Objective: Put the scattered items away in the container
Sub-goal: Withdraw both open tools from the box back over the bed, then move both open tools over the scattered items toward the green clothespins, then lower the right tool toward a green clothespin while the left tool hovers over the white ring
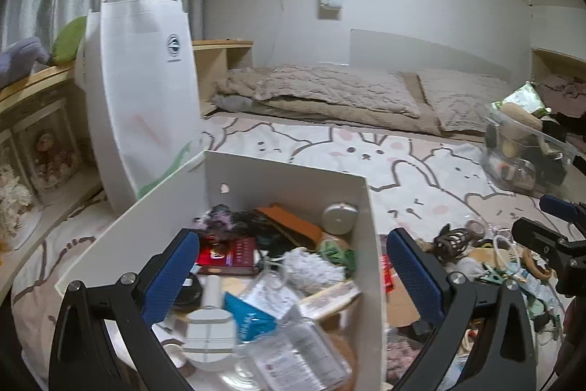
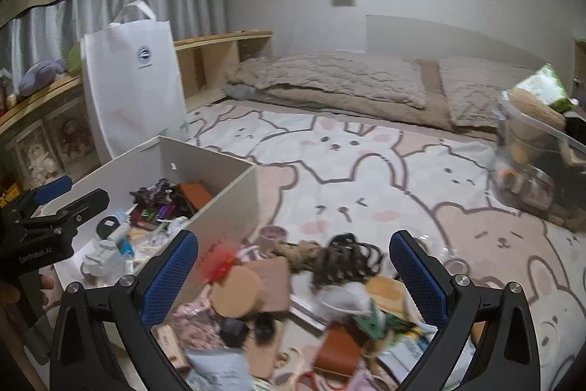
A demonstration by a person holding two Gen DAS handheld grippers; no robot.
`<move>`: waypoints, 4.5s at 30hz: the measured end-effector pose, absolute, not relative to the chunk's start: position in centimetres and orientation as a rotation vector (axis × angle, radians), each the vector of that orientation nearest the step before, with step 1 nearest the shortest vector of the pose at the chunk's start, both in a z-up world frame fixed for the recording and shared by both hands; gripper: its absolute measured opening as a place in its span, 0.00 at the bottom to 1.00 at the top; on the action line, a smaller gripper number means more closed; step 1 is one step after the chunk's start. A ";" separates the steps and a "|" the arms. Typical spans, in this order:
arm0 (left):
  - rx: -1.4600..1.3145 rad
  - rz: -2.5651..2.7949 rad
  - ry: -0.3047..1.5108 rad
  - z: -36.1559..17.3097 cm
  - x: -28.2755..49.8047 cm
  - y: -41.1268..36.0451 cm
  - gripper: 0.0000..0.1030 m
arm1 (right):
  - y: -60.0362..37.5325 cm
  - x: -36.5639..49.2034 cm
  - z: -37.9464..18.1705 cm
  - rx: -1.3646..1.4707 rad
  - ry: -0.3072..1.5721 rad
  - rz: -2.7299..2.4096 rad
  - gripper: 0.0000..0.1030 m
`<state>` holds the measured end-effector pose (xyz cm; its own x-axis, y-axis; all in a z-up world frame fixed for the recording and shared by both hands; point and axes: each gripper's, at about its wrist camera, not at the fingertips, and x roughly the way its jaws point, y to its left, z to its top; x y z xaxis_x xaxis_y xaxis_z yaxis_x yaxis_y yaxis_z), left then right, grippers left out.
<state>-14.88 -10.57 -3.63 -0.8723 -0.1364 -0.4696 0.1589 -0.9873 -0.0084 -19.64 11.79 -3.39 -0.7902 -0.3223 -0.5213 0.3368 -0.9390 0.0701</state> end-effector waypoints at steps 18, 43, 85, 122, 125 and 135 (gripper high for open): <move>0.744 -3.035 0.095 -3.7 -15.2 -6.1 1.00 | 18.2 -16.7 -4.2 0.808 -0.012 -2.824 1.00; 0.856 -3.168 -0.128 -6.6 -16.0 3.0 1.00 | 25.9 -13.8 -6.9 0.798 -0.152 -2.931 1.00; 1.056 -3.323 -0.178 -11.3 -12.4 10.0 1.00 | 31.4 -10.4 -11.2 0.898 -0.286 -3.012 1.00; 1.323 -3.289 -0.536 -17.7 -9.6 16.4 1.00 | 31.1 -9.0 -17.1 1.259 -0.103 -2.876 1.00; 1.354 -3.282 -0.527 -18.1 -9.8 16.4 1.00 | 30.7 -9.1 -17.4 1.281 -0.055 -2.864 1.00; 1.499 -3.262 -0.408 -18.7 -10.9 15.8 1.00 | 31.8 -9.0 -17.5 1.347 0.018 -2.902 1.00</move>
